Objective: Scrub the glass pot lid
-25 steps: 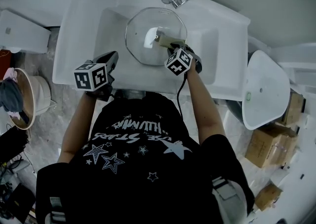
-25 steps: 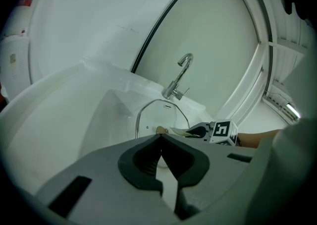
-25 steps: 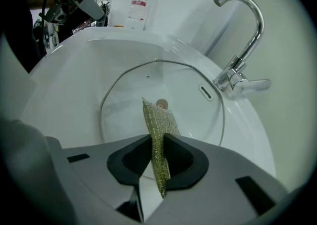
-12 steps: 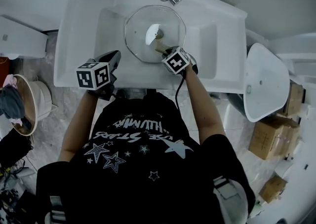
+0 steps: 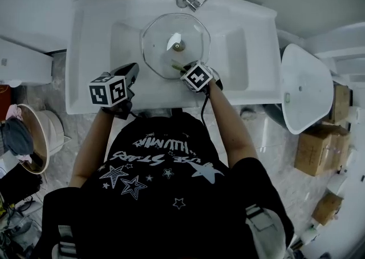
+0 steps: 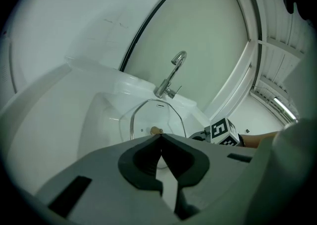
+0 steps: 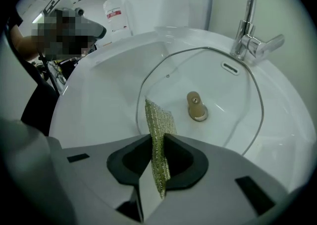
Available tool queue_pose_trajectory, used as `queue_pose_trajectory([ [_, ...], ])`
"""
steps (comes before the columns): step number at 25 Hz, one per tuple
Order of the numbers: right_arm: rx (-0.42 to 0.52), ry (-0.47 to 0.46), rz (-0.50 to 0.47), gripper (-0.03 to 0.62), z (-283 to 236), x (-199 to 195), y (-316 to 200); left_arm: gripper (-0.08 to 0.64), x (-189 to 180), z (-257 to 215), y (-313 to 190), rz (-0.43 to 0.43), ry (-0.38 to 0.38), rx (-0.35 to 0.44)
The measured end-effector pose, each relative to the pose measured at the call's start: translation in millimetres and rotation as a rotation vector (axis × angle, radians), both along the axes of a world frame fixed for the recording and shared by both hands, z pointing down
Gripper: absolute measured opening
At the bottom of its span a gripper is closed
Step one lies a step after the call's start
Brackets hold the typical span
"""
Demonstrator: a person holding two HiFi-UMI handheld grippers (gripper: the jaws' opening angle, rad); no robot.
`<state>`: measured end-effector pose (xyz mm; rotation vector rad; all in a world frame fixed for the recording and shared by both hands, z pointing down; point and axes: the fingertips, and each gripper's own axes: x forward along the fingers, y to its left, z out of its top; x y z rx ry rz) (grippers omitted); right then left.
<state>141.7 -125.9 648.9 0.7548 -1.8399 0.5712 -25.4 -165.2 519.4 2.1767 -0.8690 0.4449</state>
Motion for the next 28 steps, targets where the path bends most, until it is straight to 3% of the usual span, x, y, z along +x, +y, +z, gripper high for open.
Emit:
queue_pose_trajectory([
  [9,0.109,-0.033,0.134,0.071,-35,1,-11,0.009,-7,-7,-1,0.06,0.003,0.022],
  [18,0.285,-0.083,0.316,0.071,-91,-14,-5,0.009,-36,-6,17,0.116,0.015,0.021],
  [28,0.46,-0.062,0.445,0.066,-144,-26,25,0.009,-45,-7,43,0.219,0.038,0.023],
])
